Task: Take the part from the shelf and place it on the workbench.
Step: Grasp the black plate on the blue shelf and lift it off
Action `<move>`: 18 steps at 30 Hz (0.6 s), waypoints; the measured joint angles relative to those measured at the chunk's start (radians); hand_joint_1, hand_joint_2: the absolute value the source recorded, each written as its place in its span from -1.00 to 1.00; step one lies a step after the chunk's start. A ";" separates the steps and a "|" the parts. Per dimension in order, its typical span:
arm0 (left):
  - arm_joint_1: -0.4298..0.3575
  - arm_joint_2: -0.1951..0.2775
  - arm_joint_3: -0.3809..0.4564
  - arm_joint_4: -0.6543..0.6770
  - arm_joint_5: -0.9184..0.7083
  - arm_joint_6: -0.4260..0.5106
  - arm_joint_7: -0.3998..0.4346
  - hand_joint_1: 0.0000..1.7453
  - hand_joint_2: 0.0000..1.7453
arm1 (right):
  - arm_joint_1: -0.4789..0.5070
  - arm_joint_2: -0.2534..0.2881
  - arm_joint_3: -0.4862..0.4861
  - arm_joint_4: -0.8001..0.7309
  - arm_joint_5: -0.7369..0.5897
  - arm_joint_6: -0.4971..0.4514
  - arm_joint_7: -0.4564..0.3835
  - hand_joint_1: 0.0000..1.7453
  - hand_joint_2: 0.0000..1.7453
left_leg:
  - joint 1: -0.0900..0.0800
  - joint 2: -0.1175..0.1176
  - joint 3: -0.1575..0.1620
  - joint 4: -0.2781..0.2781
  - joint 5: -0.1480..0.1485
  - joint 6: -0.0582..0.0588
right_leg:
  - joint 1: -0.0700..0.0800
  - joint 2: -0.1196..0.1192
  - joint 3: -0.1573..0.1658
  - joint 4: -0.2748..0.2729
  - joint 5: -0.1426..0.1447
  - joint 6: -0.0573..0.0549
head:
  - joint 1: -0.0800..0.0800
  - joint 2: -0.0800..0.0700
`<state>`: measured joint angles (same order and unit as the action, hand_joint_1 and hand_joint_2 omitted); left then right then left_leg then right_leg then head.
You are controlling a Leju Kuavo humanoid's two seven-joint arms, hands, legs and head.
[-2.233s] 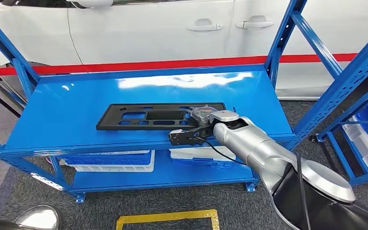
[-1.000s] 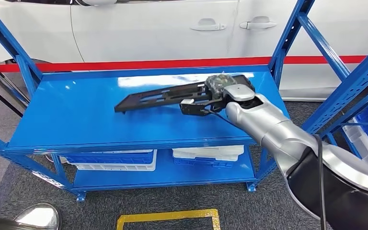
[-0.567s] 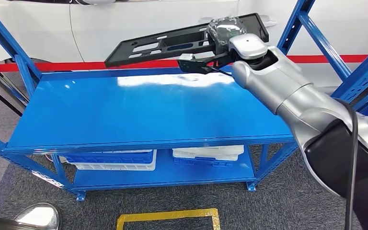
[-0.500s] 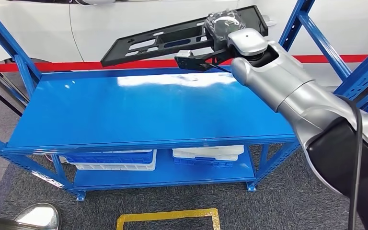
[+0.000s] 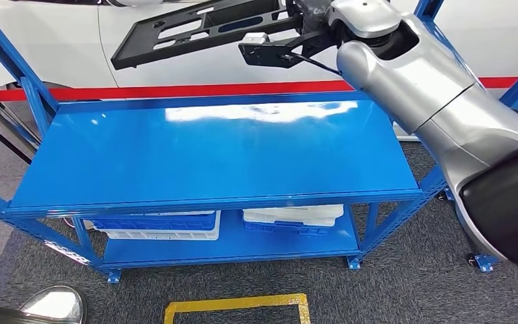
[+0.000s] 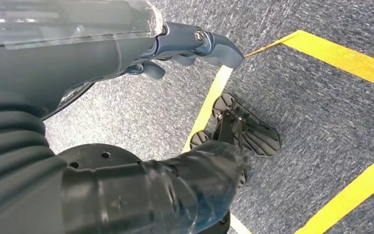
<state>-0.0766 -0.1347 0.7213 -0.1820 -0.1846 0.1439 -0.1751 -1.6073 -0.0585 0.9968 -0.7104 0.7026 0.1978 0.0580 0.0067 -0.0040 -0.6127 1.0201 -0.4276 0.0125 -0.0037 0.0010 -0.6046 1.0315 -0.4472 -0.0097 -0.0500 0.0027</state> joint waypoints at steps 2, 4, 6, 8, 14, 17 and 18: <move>0.000 0.000 0.000 0.000 -0.002 -0.006 -0.001 -1.00 1.00 | -0.001 -0.002 -0.004 -0.007 -0.003 0.000 0.000 1.00 1.00 | 0.000 0.000 0.000 0.000 0.000 0.000 | 0.000 0.000 0.000 0.000 0.000 0.000 | 0.000 0.000; 0.000 0.000 0.001 0.000 -0.001 -0.014 -0.003 -1.00 1.00 | -0.001 -0.006 -0.009 -0.015 -0.011 0.000 -0.001 1.00 1.00 | 0.000 0.000 0.000 0.000 0.000 0.000 | 0.000 0.000 0.000 0.000 0.000 0.000 | 0.000 0.000; 0.000 0.000 0.004 0.000 0.005 -0.023 -0.004 -1.00 1.00 | 0.000 -0.012 -0.017 -0.029 -0.024 -0.001 -0.004 1.00 1.00 | 0.000 0.000 0.000 0.000 0.000 0.000 | 0.000 0.000 0.000 0.000 0.000 0.000 | 0.000 0.000; 0.000 0.000 0.008 0.000 0.007 -0.029 -0.004 -1.00 1.00 | 0.004 -0.020 -0.031 -0.050 -0.039 -0.004 -0.007 1.00 1.00 | 0.000 0.000 0.000 0.000 0.000 0.000 | 0.000 0.000 0.000 0.000 0.000 0.000 | 0.000 0.000; 0.000 0.001 0.009 0.000 -0.017 -0.025 -0.008 -1.00 1.00 | 0.029 -0.045 -0.079 -0.107 -0.057 -0.004 -0.007 1.00 1.00 | 0.000 0.000 0.000 0.000 0.000 0.000 | 0.000 0.000 0.000 0.000 0.000 0.000 | 0.000 0.000; 0.000 0.001 0.009 0.000 -0.017 -0.025 -0.016 -1.00 1.00 | 0.042 -0.056 -0.092 -0.122 -0.056 -0.006 -0.010 1.00 1.00 | 0.000 0.000 0.000 0.000 0.000 0.000 | 0.000 0.000 0.000 0.000 0.000 0.000 | 0.000 0.000; 0.000 0.001 0.009 0.000 -0.017 -0.025 -0.015 -1.00 1.00 | 0.046 -0.060 -0.095 -0.126 -0.050 -0.009 -0.012 1.00 1.00 | 0.000 0.000 0.000 0.000 0.000 0.000 | 0.000 0.000 0.000 0.000 0.000 0.000 | 0.000 0.000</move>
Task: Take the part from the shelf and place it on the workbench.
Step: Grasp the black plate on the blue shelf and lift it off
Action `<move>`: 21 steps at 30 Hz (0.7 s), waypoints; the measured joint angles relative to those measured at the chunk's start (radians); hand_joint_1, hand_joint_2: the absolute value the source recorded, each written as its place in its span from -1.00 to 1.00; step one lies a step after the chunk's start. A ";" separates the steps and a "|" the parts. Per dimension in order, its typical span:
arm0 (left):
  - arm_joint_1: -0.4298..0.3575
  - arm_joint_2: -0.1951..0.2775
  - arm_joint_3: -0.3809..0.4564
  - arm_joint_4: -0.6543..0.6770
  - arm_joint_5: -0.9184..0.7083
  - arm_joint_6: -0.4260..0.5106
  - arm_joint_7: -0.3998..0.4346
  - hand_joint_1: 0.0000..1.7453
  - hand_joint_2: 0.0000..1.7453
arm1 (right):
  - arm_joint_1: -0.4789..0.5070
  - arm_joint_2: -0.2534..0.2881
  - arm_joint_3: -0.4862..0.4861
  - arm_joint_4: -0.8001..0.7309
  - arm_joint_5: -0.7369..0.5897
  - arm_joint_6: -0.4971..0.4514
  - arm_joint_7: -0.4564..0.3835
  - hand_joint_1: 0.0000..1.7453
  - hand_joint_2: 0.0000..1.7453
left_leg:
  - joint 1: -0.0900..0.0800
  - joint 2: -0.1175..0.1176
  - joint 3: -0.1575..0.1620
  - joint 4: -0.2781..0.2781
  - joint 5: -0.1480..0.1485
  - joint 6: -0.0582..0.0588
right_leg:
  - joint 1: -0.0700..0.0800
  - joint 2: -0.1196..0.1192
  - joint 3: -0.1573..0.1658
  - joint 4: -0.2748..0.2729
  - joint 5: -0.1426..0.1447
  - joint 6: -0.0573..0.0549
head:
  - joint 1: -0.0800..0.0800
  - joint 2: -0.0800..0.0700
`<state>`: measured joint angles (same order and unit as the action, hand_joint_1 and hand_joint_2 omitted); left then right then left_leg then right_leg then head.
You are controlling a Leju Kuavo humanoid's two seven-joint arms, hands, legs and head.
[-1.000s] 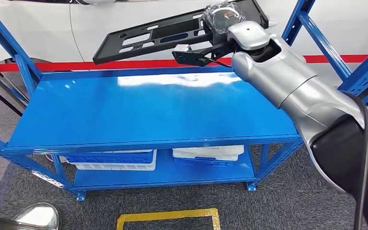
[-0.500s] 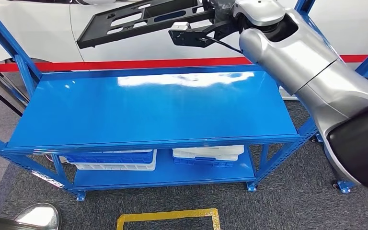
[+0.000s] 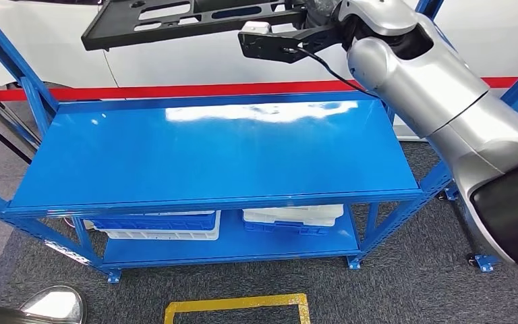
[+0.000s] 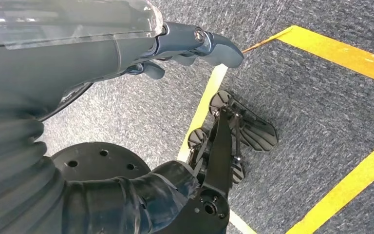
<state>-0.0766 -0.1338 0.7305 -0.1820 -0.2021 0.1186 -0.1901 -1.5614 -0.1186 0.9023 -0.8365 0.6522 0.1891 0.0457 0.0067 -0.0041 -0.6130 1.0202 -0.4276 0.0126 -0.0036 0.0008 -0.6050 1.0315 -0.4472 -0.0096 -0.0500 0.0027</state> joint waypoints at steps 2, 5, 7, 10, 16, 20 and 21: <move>0.000 0.000 0.000 0.000 -0.002 0.002 0.005 -1.00 1.00 | 0.006 -0.009 -0.003 -0.010 0.016 -0.004 -0.007 1.00 1.00 | 0.000 0.000 0.000 0.000 0.000 0.000 | 0.000 0.000 0.000 0.000 0.000 0.000 | 0.000 0.000; 0.000 0.001 0.000 0.000 -0.006 0.011 0.015 -1.00 1.00 | 0.015 -0.023 -0.003 -0.021 0.024 -0.002 -0.016 1.00 1.00 | 0.000 0.000 0.000 0.000 0.000 0.000 | 0.000 0.000 0.000 0.000 0.000 0.000 | 0.000 0.000; 0.000 0.002 0.000 0.000 -0.009 0.013 0.017 -1.00 1.00 | 0.023 -0.034 -0.003 -0.028 0.019 -0.003 -0.022 1.00 1.00 | 0.000 0.000 0.000 0.000 0.000 0.000 | 0.000 0.000 0.000 0.000 0.000 0.000 | 0.000 0.000; 0.000 0.002 0.000 0.000 -0.013 0.012 0.017 -1.00 1.00 | 0.034 -0.049 -0.006 -0.039 0.012 -0.005 -0.030 1.00 1.00 | 0.000 0.000 0.000 0.000 0.000 0.000 | 0.000 0.000 0.000 0.000 0.000 0.000 | 0.000 0.000; 0.000 0.005 0.000 0.000 -0.018 0.008 0.020 -1.00 1.00 | 0.053 -0.083 -0.014 -0.062 -0.002 -0.008 -0.037 1.00 1.00 | -0.001 0.000 -0.001 0.003 -0.001 0.001 | -0.005 0.000 0.000 -0.001 0.000 0.001 | 0.000 0.000; 0.000 0.009 0.000 0.000 -0.027 0.008 0.020 -1.00 1.00 | 0.069 -0.102 -0.017 -0.072 -0.003 -0.008 -0.043 1.00 1.00 | -0.004 0.000 -0.003 0.006 -0.003 0.004 | -0.008 0.000 0.000 -0.001 0.001 0.005 | 0.000 0.000; 0.000 0.010 0.000 0.000 -0.028 0.008 0.020 -1.00 1.00 | 0.072 -0.106 -0.017 -0.073 -0.002 -0.008 -0.044 1.00 1.00 | -0.004 0.000 -0.004 0.007 -0.004 0.006 | -0.009 0.000 0.000 -0.001 0.001 0.007 | 0.000 0.000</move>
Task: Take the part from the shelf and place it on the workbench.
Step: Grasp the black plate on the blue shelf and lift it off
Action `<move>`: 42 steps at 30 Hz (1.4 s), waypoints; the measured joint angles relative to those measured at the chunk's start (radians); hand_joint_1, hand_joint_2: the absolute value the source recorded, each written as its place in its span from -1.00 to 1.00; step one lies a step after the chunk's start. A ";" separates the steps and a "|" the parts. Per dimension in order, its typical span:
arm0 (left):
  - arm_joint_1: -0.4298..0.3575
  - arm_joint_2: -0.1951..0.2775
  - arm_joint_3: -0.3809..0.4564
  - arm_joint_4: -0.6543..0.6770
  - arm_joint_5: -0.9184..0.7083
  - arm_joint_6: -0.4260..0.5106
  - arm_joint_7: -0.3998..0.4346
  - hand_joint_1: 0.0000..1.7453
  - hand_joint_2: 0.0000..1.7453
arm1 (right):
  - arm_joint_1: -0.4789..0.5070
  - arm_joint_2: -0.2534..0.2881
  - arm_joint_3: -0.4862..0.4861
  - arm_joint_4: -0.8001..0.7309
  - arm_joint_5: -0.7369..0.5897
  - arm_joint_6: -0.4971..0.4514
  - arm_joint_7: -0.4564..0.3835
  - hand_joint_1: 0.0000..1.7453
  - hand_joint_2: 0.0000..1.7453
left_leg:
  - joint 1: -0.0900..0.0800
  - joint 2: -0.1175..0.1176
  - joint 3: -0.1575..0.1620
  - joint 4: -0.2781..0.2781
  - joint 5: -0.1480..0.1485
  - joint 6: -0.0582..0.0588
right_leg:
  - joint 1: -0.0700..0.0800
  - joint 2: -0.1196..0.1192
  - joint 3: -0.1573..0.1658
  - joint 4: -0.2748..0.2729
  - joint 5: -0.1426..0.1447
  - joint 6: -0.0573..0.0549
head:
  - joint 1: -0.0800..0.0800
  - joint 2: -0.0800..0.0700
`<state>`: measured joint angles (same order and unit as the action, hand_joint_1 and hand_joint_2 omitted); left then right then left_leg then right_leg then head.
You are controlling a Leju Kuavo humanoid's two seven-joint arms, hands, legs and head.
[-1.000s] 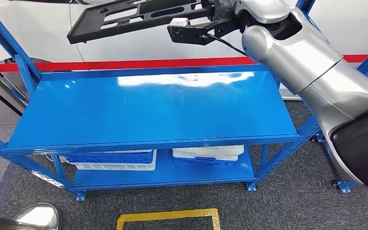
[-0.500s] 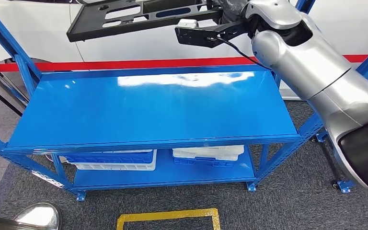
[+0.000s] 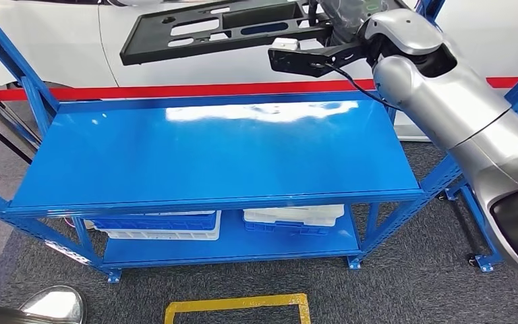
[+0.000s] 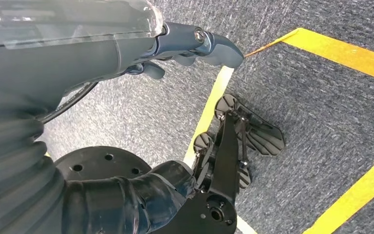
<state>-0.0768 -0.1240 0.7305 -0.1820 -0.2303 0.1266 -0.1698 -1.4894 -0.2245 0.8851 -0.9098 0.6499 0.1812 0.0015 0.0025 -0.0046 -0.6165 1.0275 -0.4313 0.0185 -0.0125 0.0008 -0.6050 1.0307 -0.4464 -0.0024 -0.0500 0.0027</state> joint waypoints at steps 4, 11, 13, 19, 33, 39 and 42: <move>0.000 0.003 0.000 0.000 -0.007 0.003 0.002 -1.00 1.00 | 0.008 -0.012 0.000 -0.007 0.001 0.001 0.000 1.00 1.00 | 0.002 0.002 0.003 -0.007 0.010 0.014 | 0.000 0.001 0.002 -0.001 0.001 0.012 | 0.000 0.000; -0.002 0.003 0.000 0.000 -0.017 0.004 0.006 -1.00 1.00 | 0.029 -0.031 -0.001 -0.010 0.002 0.002 -0.002 1.00 1.00 | 0.012 0.007 -0.003 -0.024 0.032 0.029 | -0.009 0.002 -0.100 0.276 -0.145 0.029 | 0.000 0.000; -0.002 0.003 0.000 0.000 -0.016 0.004 0.007 -1.00 1.00 | 0.032 -0.032 -0.001 -0.011 0.003 0.003 -0.002 1.00 1.00 | 0.014 0.006 -0.012 -0.011 0.031 0.025 | -0.018 0.000 -0.048 0.186 -0.087 0.034 | 0.000 0.000; -0.004 0.003 0.000 0.000 -0.016 -0.001 0.007 -1.00 1.00 | 0.030 -0.029 0.001 -0.015 0.012 0.014 -0.001 1.00 1.00 | 0.016 -0.001 -0.044 0.013 0.042 -0.018 | -0.011 0.005 0.015 0.030 -0.031 0.011 | 0.000 0.000; -0.035 -0.005 0.000 0.000 -0.055 -0.002 0.032 -1.00 1.00 | -0.046 0.236 0.086 0.231 0.133 0.107 0.073 1.00 1.00 | -0.001 0.000 0.079 -0.001 -0.066 -0.002 | 0.009 -0.002 -0.084 0.018 0.077 -0.017 | 0.000 0.000; -0.030 -0.016 0.000 0.000 -0.056 0.003 0.036 -1.00 1.00 | -0.080 0.282 0.098 0.307 0.140 0.109 0.062 1.00 1.00 | 0.008 0.011 0.033 -0.030 0.005 0.025 | 0.005 -0.001 -0.133 0.175 -0.082 0.008 | 0.001 0.000; -0.027 -0.019 0.000 0.000 -0.056 0.004 0.036 -1.00 1.00 | -0.083 0.292 0.104 0.327 0.142 0.109 0.060 1.00 1.00 | 0.009 0.011 -0.014 -0.017 0.031 0.022 | -0.001 -0.001 -0.129 0.293 -0.100 0.018 | 0.001 0.000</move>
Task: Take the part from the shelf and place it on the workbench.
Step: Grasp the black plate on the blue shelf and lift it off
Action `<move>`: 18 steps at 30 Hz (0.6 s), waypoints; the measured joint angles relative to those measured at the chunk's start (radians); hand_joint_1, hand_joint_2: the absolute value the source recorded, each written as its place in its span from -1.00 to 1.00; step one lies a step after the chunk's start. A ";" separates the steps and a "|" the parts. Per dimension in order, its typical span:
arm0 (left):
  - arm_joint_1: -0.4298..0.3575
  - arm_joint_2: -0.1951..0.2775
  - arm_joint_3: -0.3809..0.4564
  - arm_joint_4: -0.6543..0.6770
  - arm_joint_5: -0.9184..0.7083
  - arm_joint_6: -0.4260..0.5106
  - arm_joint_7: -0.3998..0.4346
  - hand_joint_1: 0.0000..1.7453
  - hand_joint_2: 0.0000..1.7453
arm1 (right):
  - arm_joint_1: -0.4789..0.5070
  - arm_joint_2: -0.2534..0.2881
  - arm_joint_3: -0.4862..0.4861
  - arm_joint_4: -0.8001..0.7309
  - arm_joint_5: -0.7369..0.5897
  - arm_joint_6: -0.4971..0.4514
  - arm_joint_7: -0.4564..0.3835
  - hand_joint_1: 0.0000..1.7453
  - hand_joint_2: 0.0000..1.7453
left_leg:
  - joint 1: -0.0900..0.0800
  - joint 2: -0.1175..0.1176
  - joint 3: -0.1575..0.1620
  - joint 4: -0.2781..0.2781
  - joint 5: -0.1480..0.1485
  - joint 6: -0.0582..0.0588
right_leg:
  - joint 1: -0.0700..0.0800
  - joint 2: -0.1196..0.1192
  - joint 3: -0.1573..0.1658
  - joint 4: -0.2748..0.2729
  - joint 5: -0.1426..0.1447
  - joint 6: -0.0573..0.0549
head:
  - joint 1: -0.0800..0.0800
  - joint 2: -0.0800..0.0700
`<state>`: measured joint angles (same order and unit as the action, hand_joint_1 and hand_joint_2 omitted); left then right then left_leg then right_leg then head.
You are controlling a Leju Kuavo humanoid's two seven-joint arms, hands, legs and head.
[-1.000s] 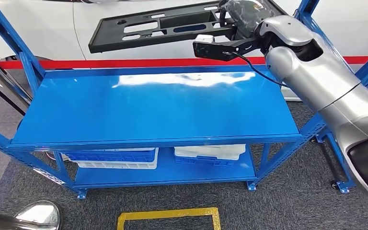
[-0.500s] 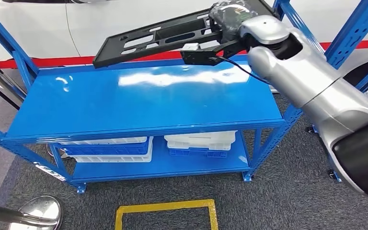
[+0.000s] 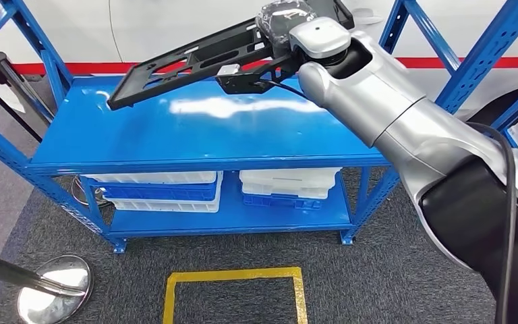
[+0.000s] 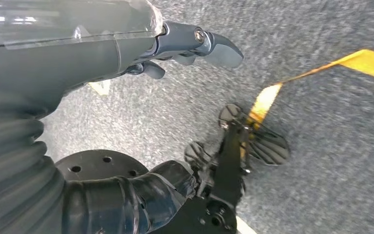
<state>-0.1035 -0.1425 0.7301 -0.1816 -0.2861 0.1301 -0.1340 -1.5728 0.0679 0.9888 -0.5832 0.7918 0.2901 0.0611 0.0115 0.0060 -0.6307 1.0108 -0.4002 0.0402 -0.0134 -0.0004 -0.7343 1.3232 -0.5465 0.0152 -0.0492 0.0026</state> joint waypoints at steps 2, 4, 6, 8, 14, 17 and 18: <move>0.001 -0.003 0.000 0.000 0.000 0.000 0.000 -1.00 1.00 | -0.003 0.006 0.001 0.008 0.001 0.000 0.000 1.00 1.00 | 0.002 0.000 -0.030 0.016 0.012 -0.007 | -0.003 0.000 0.072 -0.074 0.046 0.002 | 0.000 0.000; 0.002 -0.004 0.000 0.000 0.000 0.001 0.002 -1.00 1.00 | -0.010 0.014 0.001 0.014 0.001 -0.001 -0.001 1.00 1.00 | 0.001 0.000 -0.055 0.032 0.022 -0.018 | 0.000 0.001 0.157 -0.195 0.040 -0.003 | -0.001 0.000; 0.003 -0.005 0.000 0.000 -0.001 0.004 0.007 -1.00 1.00 | -0.018 0.021 0.002 0.020 0.001 -0.003 -0.003 1.00 1.00 | -0.001 0.000 -0.065 0.037 0.037 -0.030 | 0.006 0.003 0.184 -0.250 0.022 -0.013 | -0.001 0.000; 0.006 -0.005 0.000 0.000 -0.001 0.006 0.013 -1.00 1.00 | -0.024 0.025 0.004 0.027 0.002 -0.002 -0.004 1.00 1.00 | 0.001 -0.001 -0.071 0.035 0.046 -0.042 | 0.006 0.001 0.172 -0.256 0.038 -0.028 | 0.000 0.000; 0.008 -0.005 0.000 0.000 -0.006 0.000 0.012 -1.00 1.00 | -0.044 0.033 0.015 0.042 0.005 0.012 0.007 1.00 1.00 | 0.009 -0.002 -0.140 0.273 -0.160 -0.064 | 0.003 -0.003 0.106 -0.262 0.102 -0.058 | -0.001 0.000; -0.001 -0.005 0.000 0.000 -0.007 -0.005 0.007 -1.00 1.00 | -0.045 0.033 0.017 0.049 0.003 0.012 0.007 1.00 1.00 | 0.009 -0.002 -0.100 0.306 -0.121 -0.063 | 0.005 -0.004 0.069 -0.261 0.132 -0.055 | -0.001 0.000; -0.004 -0.005 0.000 0.000 -0.007 -0.006 0.006 -1.00 1.00 | -0.045 0.033 0.017 0.052 0.002 0.011 0.006 1.00 1.00 | 0.009 -0.002 -0.057 0.265 -0.095 -0.060 | 0.005 -0.004 0.056 -0.261 0.144 -0.053 | -0.001 0.000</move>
<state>-0.1075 -0.1476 0.7301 -0.1816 -0.2933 0.1245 -0.1284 -1.6180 0.1006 1.0060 -0.5317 0.7935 0.3007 0.0670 0.0205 0.0036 -0.6878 1.2761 -0.4950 -0.0196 -0.0082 -0.0046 -0.6783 1.0624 -0.4024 -0.0376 -0.0502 0.0027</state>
